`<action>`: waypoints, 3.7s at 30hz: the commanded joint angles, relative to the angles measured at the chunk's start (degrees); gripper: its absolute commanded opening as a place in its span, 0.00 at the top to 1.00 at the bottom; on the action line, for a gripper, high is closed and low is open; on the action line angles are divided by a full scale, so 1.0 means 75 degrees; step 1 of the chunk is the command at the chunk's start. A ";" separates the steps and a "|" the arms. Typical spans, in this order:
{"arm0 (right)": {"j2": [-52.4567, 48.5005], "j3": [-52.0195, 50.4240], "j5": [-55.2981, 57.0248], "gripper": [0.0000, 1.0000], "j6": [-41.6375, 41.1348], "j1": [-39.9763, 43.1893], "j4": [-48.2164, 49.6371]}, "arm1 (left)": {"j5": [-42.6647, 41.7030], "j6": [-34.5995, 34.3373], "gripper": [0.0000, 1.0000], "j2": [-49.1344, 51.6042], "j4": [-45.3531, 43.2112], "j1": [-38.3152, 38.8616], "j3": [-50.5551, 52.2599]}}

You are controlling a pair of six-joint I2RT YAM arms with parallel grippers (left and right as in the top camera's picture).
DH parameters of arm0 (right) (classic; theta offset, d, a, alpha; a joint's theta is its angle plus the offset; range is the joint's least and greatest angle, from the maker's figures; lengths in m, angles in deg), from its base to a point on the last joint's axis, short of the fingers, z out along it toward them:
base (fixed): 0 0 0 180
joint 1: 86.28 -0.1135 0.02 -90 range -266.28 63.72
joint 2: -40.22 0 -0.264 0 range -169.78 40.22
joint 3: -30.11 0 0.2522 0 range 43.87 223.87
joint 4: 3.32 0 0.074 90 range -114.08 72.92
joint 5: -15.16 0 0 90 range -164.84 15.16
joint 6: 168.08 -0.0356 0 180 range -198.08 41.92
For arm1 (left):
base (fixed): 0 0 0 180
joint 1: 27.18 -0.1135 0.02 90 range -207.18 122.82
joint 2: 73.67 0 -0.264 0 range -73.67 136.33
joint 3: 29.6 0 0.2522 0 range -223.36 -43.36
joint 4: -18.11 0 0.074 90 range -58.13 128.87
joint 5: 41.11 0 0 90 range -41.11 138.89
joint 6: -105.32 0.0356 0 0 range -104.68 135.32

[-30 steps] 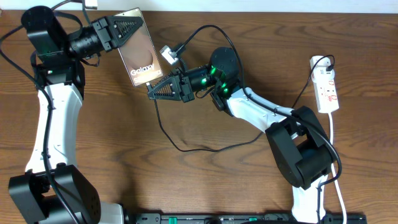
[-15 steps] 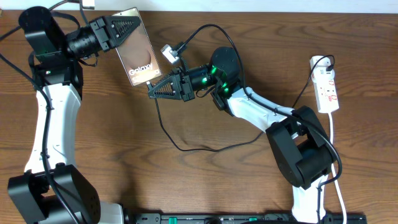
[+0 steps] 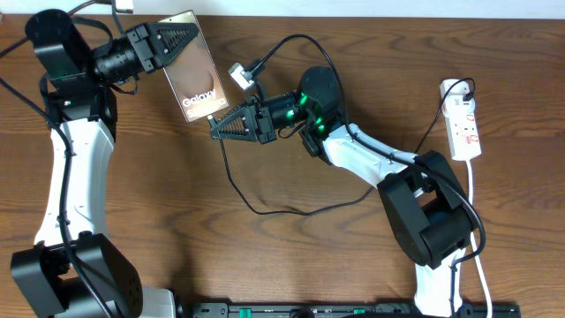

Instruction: Plug charger to phone and switch on socket

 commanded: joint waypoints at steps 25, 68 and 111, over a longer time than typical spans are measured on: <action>-0.0035 0.0073 0.1437 0.99 -0.0227 0.0131 0.0085 | 0.0105 0.0105 0.93 -0.0029 -0.0012 0.0239 -0.0003; -0.0035 0.0073 0.1886 0.99 -0.0224 0.0143 0.0125 | 0.0131 0.0105 0.93 -0.0029 -0.0003 0.0283 0.0000; -0.0035 0.0073 0.1623 0.99 -0.0224 0.0361 0.0117 | 0.0533 0.0102 0.93 -0.0029 -0.0012 0.0265 0.0000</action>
